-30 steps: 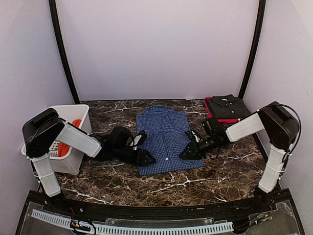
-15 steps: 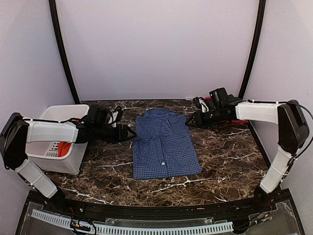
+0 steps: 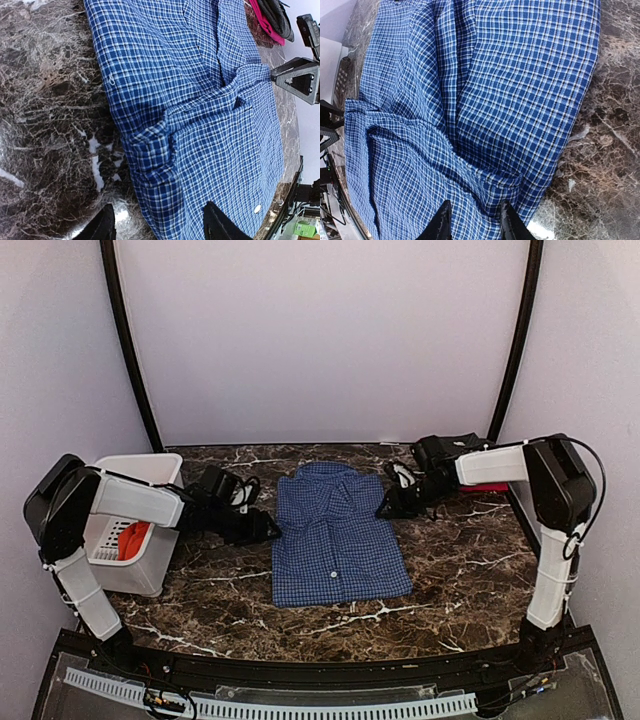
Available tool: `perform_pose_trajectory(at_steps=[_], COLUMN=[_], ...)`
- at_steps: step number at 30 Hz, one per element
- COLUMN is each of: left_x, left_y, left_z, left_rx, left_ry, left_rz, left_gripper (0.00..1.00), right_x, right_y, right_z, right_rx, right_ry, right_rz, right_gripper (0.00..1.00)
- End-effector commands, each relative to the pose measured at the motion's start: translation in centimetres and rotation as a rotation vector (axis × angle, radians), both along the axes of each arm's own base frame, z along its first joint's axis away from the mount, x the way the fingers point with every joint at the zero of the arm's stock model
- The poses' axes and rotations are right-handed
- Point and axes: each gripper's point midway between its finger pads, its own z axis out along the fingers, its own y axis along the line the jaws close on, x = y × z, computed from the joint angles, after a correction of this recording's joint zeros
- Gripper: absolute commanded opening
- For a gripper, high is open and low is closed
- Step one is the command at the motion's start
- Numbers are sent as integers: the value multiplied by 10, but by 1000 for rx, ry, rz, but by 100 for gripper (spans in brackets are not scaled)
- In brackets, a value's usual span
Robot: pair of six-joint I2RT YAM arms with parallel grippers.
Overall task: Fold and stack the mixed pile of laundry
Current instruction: Smooth out the 2/3-rectangle-folded shirt at the center of the board.
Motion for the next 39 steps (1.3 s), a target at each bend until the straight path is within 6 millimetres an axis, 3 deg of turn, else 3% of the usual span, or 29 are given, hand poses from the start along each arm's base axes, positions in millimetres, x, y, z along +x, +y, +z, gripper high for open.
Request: perform_pose_trajectory(at_steps=[1, 9, 15, 20, 33, 37, 39], left_x=[6, 14, 19, 19, 21, 21, 22], left_y=[-3, -8, -11, -12, -12, -12, -12], left_z=[2, 3, 8, 8, 9, 8, 8], left_rx=[-5, -11, -19, -19, -12, -11, -12], left_ry=[-11, -21, -37, -36, -44, -43, -44], left_rz=[-8, -15, -18, -19, -20, -20, -20], left_gripper=[58, 54, 48, 47, 52, 52, 53], right_x=[11, 15, 17, 20, 27, 22, 20], right_y=[2, 0, -1, -6, -8, -4, -1], right_z=[-1, -14, -18, -19, -24, -25, -21], right_rx=[-10, -25, -36, -66, -96, -83, -67], right_ry=[-25, 0, 3, 1, 7, 22, 21], right_rz=[10, -3, -4, -30, -34, -10, 2], right_gripper=[30, 31, 19, 35, 41, 38, 27])
